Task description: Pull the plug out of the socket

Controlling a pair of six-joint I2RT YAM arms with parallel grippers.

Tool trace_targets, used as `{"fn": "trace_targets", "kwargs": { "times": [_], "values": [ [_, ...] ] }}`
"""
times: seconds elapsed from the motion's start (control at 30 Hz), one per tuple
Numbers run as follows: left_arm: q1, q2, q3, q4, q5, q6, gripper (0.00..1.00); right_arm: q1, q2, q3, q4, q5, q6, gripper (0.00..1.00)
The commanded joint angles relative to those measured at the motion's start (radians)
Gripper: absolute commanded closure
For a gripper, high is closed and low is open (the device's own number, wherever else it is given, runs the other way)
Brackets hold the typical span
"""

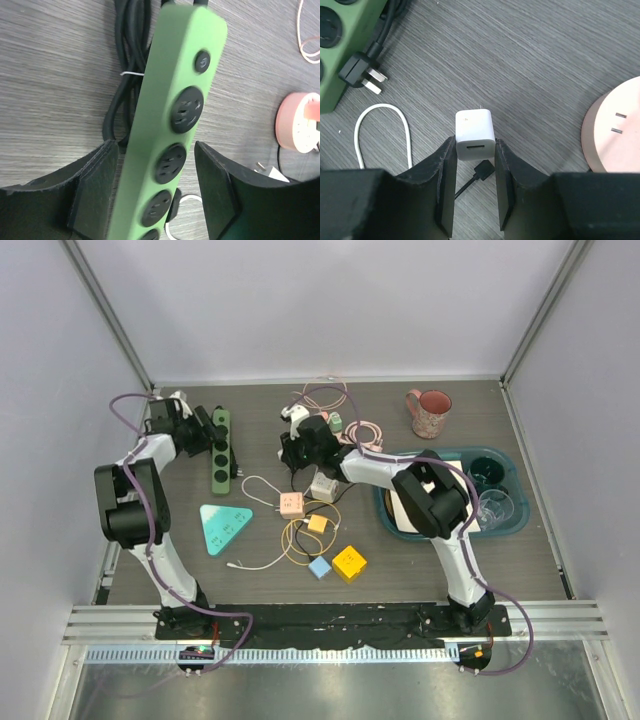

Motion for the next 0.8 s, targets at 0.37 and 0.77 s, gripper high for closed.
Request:
{"fn": "trace_targets", "kwargs": {
  "times": [0.37, 0.77],
  "values": [
    [-0.030, -0.210, 0.099, -0.252, -0.333, -0.007, 0.13, 0.016, 0.068, 0.118, -0.042, 0.079, 0.032, 0.64],
    [-0.061, -0.391, -0.013, -0.450, -0.092, -0.084, 0.00, 0.036, -0.047, 0.035, 0.024, 0.088, 0.054, 0.27]
  ]
}}
